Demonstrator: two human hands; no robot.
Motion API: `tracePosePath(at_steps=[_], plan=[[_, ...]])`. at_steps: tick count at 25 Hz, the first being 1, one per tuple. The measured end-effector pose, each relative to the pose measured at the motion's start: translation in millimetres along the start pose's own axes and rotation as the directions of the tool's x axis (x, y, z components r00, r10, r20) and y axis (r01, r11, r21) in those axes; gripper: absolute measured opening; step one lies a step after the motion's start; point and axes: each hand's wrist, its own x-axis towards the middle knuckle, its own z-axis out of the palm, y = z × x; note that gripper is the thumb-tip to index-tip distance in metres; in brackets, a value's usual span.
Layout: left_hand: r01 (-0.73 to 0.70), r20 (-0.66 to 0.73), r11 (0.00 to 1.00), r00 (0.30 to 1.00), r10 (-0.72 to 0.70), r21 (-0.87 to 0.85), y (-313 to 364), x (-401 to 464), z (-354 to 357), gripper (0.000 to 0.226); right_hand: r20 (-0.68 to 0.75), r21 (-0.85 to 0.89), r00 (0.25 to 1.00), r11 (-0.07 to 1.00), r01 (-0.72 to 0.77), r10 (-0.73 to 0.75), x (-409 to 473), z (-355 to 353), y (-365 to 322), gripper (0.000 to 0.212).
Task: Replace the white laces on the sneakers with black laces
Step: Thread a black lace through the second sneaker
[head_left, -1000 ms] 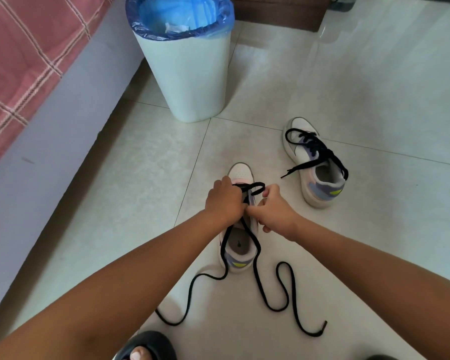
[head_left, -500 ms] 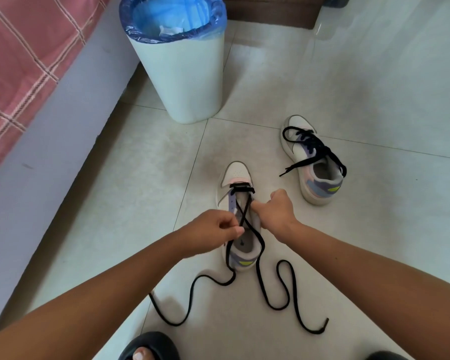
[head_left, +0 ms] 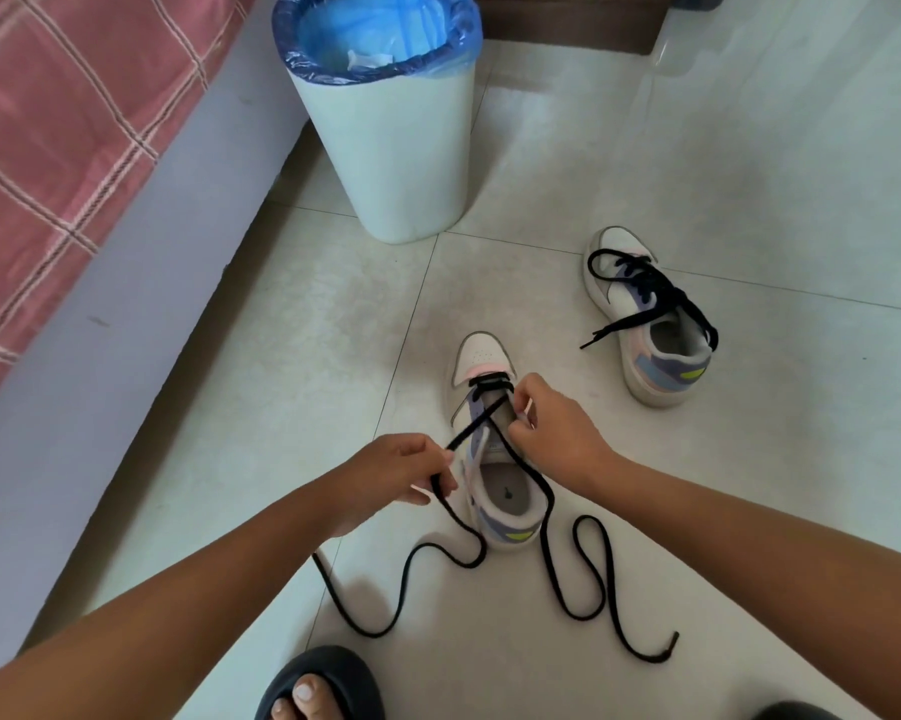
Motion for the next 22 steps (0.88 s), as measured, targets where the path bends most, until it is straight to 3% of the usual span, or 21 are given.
tracePosePath(at_steps=[3, 6, 8, 9, 11, 12, 13, 15, 18, 20, 22], plan=[[0.020, -0.115, 0.968, 0.992, -0.050, -0.250, -5, 0, -19, 0.020, -0.012, -0.415, 0.986, 0.898, 0.148, -0.168, -12, 4, 2, 0.017], [-0.003, -0.184, 0.971, 0.982, -0.042, -0.237, -8, 3, -34, 0.020, -0.017, -0.669, 0.976, 0.727, 0.152, -0.219, -14, 14, 2, 0.027], [-0.019, -0.239, 0.999, 0.971, 0.010, -0.039, -8, 4, -40, 0.020, 0.060, -0.726, 0.989, 0.674, 0.136, -0.134, -13, 16, -4, 0.029], [-0.024, -0.269, 0.989, 0.961, 0.063, 0.147, -9, 4, -43, 0.018, 0.097, -0.737, 0.991, 0.664, 0.131, -0.088, -12, 16, -6, 0.031], [-0.019, -0.271, 0.810, 0.937, 0.218, 0.587, -12, 3, -48, 0.015, 0.120, -0.677, 0.993, 0.730, 0.095, -0.018, -12, 13, -10, 0.029], [-0.014, -0.253, 0.713, 0.930, 0.268, 0.701, -14, 3, -50, 0.014, 0.112, -0.582, 0.994, 0.811, 0.057, 0.010, -12, 13, -10, 0.024], [-0.012, -0.249, 0.698, 0.930, 0.271, 0.716, -15, 2, -52, 0.013, 0.103, -0.435, 0.993, 0.900, -0.002, 0.052, -10, 11, -10, 0.018], [-0.011, -0.246, 0.846, 0.955, 0.167, 0.533, -16, 5, -57, 0.018, 0.140, -0.071, 0.979, 0.987, -0.142, 0.151, -7, 5, -9, 0.021], [0.031, -0.162, 0.990, 0.987, -0.009, 0.135, -10, 0, -70, 0.029, 0.210, 0.270, 0.953, 0.924, -0.272, 0.219, -3, -18, -7, 0.025], [0.007, -0.112, 0.996, 0.994, -0.017, -0.092, 0, -10, -84, 0.042, 0.232, 0.352, 0.936, 0.875, -0.333, 0.263, 2, -36, -1, 0.025], [-0.055, -0.064, 0.981, 0.997, 0.043, -0.189, 10, -17, -95, 0.055, 0.155, 0.203, 0.961, 0.944, -0.259, 0.231, 6, -49, 7, 0.020]])
